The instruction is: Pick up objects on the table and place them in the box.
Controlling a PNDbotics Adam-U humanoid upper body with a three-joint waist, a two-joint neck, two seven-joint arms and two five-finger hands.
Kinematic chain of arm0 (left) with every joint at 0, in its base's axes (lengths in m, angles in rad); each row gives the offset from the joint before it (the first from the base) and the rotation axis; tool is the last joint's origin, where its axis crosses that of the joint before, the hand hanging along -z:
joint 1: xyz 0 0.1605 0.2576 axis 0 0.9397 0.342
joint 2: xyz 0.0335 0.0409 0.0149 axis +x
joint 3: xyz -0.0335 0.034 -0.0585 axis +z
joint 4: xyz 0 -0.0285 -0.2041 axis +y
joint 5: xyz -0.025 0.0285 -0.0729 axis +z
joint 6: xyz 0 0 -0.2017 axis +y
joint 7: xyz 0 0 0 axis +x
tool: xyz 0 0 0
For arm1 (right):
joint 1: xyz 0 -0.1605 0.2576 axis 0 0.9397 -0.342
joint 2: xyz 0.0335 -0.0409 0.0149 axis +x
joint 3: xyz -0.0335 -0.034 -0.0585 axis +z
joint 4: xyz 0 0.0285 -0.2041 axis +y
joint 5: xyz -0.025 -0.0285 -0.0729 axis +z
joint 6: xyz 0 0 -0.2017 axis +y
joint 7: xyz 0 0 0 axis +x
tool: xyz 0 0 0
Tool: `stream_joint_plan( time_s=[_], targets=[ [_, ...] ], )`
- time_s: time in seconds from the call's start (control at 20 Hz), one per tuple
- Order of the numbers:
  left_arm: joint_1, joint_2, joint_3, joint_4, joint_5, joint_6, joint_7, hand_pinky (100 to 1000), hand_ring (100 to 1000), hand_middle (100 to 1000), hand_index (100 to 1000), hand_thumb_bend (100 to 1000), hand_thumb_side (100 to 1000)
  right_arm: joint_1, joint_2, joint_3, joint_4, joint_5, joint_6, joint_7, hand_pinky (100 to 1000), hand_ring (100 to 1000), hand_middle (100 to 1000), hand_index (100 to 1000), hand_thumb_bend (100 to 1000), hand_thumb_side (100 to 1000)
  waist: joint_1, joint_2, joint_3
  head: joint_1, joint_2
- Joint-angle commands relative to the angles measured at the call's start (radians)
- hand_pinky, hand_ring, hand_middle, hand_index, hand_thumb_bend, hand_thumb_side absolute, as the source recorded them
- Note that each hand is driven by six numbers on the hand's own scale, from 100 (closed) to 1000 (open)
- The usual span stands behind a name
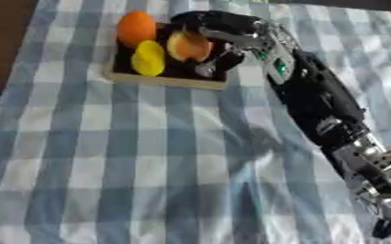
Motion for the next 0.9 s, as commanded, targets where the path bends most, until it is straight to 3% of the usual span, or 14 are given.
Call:
stream_joint_plan(
  time_s=[0.05,0.35,0.7,0.9],
  targets=[
    [-0.008,0.008,0.002,-0.019,0.001,0.002,-0.004,679,825,759,833,100,648,-0.023,-0.025,-0.015,-0.025,0.011,-0.042,0.045,1000,1000,890,1000,100,206,-0.002,-0.029,0.0,0.003,0.001],
    [-0.005,0.004,0.002,-0.019,0.001,0.01,-0.005,679,826,759,836,100,651,-0.025,-0.022,-0.02,-0.021,-0.059,-0.022,0.116,1000,1000,963,1000,100,356,-0.003,-0.033,-0.005,0.006,0.001],
    [-0.002,0.002,0.002,-0.019,-0.001,0.013,-0.01,679,827,760,835,100,647,-0.025,-0.028,-0.022,-0.063,-0.171,0.02,0.163,1000,1000,904,1000,100,268,-0.003,-0.036,-0.009,0.012,0.001],
    [0.001,0.006,0.007,-0.019,-0.001,0.011,0.003,679,826,760,833,100,645,-0.016,-0.055,-0.021,-0.163,-0.35,0.052,0.187,1000,1000,801,1000,100,207,0.0,-0.043,-0.02,0.023,0.006]
  ],
)
